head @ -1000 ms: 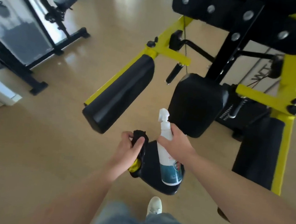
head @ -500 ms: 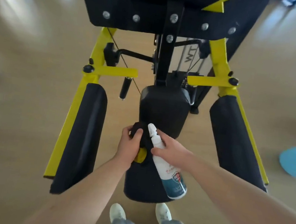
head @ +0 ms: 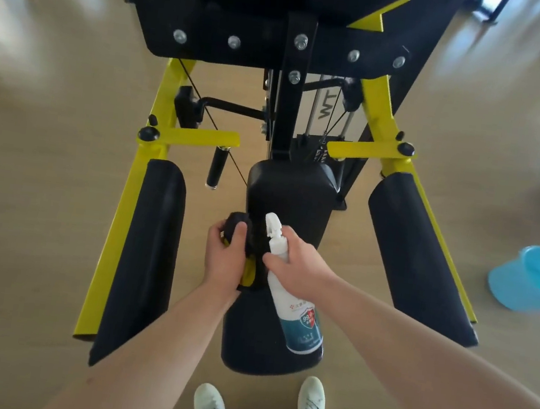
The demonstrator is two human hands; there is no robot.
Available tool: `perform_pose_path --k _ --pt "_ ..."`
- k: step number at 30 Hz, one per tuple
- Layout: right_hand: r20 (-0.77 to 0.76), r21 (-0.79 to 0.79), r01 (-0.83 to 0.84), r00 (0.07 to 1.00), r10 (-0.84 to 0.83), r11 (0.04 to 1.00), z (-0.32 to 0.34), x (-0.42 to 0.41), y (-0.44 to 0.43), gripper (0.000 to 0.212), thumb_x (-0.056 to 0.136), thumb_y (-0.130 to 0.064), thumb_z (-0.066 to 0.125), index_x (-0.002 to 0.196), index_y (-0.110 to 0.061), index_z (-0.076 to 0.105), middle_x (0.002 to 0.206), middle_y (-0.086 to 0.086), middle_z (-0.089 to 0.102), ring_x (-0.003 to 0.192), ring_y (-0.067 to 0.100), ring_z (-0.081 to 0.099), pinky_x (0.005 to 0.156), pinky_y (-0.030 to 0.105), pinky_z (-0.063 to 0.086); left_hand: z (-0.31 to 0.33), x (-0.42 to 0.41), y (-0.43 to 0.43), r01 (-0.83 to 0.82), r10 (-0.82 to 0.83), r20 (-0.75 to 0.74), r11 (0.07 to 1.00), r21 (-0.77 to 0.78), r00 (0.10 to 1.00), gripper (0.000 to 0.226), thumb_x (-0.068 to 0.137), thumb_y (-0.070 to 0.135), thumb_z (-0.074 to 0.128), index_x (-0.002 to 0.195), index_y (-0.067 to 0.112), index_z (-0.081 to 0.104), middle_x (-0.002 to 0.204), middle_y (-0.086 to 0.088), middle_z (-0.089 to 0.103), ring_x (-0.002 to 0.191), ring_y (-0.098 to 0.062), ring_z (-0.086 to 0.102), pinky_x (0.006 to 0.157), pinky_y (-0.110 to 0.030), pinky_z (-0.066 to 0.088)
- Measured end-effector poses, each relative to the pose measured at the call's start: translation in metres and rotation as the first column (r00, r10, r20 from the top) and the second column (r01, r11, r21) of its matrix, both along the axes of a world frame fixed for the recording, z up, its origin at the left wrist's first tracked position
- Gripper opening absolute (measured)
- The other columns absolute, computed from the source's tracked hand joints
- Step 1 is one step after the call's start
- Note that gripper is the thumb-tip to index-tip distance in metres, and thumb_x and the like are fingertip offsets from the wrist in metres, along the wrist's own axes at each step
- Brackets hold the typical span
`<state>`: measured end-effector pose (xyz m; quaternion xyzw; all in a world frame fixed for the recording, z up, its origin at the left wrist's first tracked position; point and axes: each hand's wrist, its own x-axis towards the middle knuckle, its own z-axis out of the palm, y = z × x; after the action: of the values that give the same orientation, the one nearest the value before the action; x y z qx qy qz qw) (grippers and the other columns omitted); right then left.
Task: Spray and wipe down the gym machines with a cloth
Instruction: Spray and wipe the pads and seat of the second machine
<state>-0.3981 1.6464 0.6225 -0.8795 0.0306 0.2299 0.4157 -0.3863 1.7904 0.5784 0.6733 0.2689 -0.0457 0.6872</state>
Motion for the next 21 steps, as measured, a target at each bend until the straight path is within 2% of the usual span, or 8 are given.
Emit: perform_pose_path --k 2,4,9,11,14,16,18,21 --pt "0.007 0.007 0.026 1.000 -0.026 1.000 0.004 0.005 0.002 0.063 0.103 -0.036 0.059 0.157 -0.030 0.027 0.111 -0.004 0.060 0.087 0.010 0.061 0.077 0.032 0.051 0.004 0.002 0.004 -0.049 0.049 -0.013 0.999 0.013 0.999 0.033 0.103 0.043 0.054 0.133 0.035 0.044 0.112 0.005 0.061 0.102 -0.015 0.063 0.082 -0.033 0.055" --pt "0.002 0.016 0.035 0.999 -0.035 0.999 0.006 0.010 0.007 0.064 0.104 -0.038 0.058 0.158 -0.031 0.025 0.119 0.000 0.060 0.090 0.012 0.061 0.080 0.036 0.053 0.007 0.004 0.006 -0.064 0.065 -0.012 0.997 0.034 0.998 0.034 0.104 0.043 0.052 0.135 0.035 0.043 0.111 0.005 0.060 0.101 -0.014 0.062 0.074 -0.029 0.051" --pt "-0.021 0.014 0.072 0.997 -0.072 0.997 -0.001 0.012 0.008 0.054 0.105 -0.039 0.057 0.151 -0.025 0.034 0.116 -0.002 0.059 0.090 0.013 0.061 0.077 0.033 0.055 0.011 0.002 0.010 -0.062 0.064 -0.034 0.996 0.065 0.997 0.034 0.105 0.043 0.050 0.136 0.034 0.041 0.110 0.004 0.058 0.095 -0.012 0.059 0.065 -0.024 0.046" --pt "-0.025 0.044 0.114 0.993 -0.113 0.992 -0.004 0.008 0.002 0.058 0.106 -0.039 0.057 0.155 -0.027 0.029 0.118 -0.003 0.058 0.093 0.013 0.062 0.082 0.036 0.055 0.011 0.000 0.008 -0.057 0.060 -0.054 0.996 0.068 0.997 0.034 0.106 0.043 0.048 0.137 0.034 0.040 0.110 0.003 0.056 0.092 -0.010 0.057 0.061 -0.023 0.043" --pt "-0.058 0.071 0.164 0.985 -0.160 0.984 -0.004 0.006 -0.009 0.066 0.107 -0.039 0.055 0.162 -0.030 0.018 0.129 0.000 0.059 0.100 0.015 0.061 0.082 0.035 0.051 0.009 -0.001 0.003 -0.062 0.067 -0.087 0.997 0.055 0.994 0.036 0.106 0.044 0.049 0.139 0.035 0.039 0.112 0.003 0.055 0.094 -0.015 0.057 0.068 -0.029 0.046" --pt "-0.059 0.067 0.198 0.979 -0.194 0.978 -0.006 0.006 -0.018 0.059 0.106 -0.039 0.055 0.156 -0.025 0.026 0.127 0.003 0.064 0.097 0.014 0.063 0.077 0.033 0.052 0.007 -0.001 -0.002 -0.070 0.074 -0.114 0.997 0.037 0.991 0.035 0.105 0.046 0.049 0.137 0.037 0.039 0.115 0.001 0.056 0.096 -0.017 0.057 0.073 -0.034 0.048" --pt "-0.048 0.054 0.221 0.975 -0.219 0.974 -0.009 0.006 -0.027 0.051 0.105 -0.039 0.055 0.149 -0.023 0.034 0.121 0.003 0.066 0.094 0.013 0.063 0.073 0.031 0.052 0.005 0.000 -0.007 -0.064 0.065 -0.129 0.998 0.017 0.990 0.030 0.105 0.046 0.049 0.132 0.039 0.040 0.116 0.001 0.057 0.099 -0.019 0.058 0.069 -0.033 0.047" --pt "-0.049 0.061 0.257 0.966 -0.254 0.964 -0.010 0.005 -0.038 0.053 0.106 -0.039 0.054 0.152 -0.025 0.032 0.115 0.001 0.064 0.090 0.012 0.062 0.071 0.031 0.050 0.003 0.001 -0.014 -0.045 0.045 -0.138 0.999 0.001 0.989 0.029 0.105 0.046 0.049 0.132 0.039 0.040 0.121 -0.001 0.058 0.108 -0.024 0.059 0.078 -0.038 0.050"
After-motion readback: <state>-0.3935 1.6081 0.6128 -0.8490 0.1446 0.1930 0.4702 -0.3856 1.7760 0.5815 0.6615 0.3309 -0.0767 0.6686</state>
